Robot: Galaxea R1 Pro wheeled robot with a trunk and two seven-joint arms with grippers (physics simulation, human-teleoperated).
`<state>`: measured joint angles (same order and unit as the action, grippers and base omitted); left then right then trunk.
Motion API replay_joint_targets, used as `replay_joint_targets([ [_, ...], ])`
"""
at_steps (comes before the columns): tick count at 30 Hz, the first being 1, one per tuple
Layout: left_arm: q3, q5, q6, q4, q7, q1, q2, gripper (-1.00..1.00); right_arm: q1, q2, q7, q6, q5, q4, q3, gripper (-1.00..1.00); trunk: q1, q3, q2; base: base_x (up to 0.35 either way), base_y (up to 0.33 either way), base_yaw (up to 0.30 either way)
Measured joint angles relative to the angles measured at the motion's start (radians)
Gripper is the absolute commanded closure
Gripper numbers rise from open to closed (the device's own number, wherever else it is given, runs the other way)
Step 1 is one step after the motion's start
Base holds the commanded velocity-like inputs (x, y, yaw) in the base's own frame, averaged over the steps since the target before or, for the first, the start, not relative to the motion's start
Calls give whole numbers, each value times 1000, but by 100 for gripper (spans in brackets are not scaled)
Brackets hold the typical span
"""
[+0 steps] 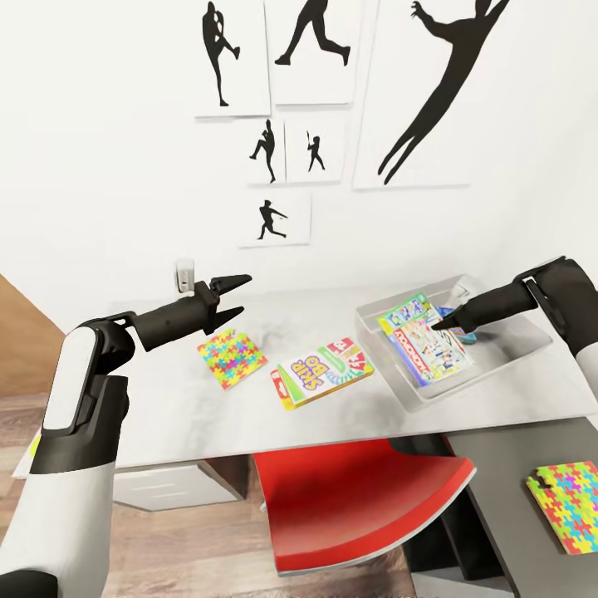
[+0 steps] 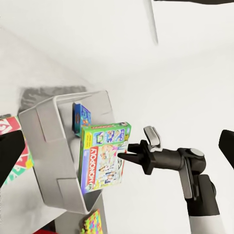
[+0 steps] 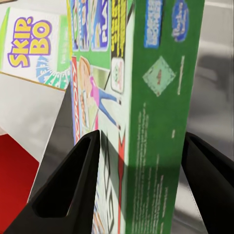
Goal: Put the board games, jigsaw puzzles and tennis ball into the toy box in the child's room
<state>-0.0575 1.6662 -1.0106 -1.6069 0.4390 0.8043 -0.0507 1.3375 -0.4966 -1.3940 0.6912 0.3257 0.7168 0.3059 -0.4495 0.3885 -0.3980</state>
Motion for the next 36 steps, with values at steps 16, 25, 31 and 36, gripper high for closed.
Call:
replay_joint_targets([
  [16, 0, 1, 0, 0, 0, 3, 0, -100, 1, 0, 22, 1, -2, 0, -1, 100, 0, 23, 0, 0, 0, 0],
  [25, 0, 3, -1, 0, 0, 6, -1, -100, 1, 0, 24, 1, -3, 1, -2, 100, 0, 37, 0, 0, 0, 0],
  [31, 0, 3, -1, 0, 0, 6, 0, -100, 1, 0, 24, 1, -3, 1, -3, 100, 0, 41, 0, 0, 0, 0],
  [36, 0, 3, -1, 0, 0, 6, 0, -100, 1, 0, 24, 1, -3, 1, -3, 100, 0, 42, 0, 0, 0, 0],
])
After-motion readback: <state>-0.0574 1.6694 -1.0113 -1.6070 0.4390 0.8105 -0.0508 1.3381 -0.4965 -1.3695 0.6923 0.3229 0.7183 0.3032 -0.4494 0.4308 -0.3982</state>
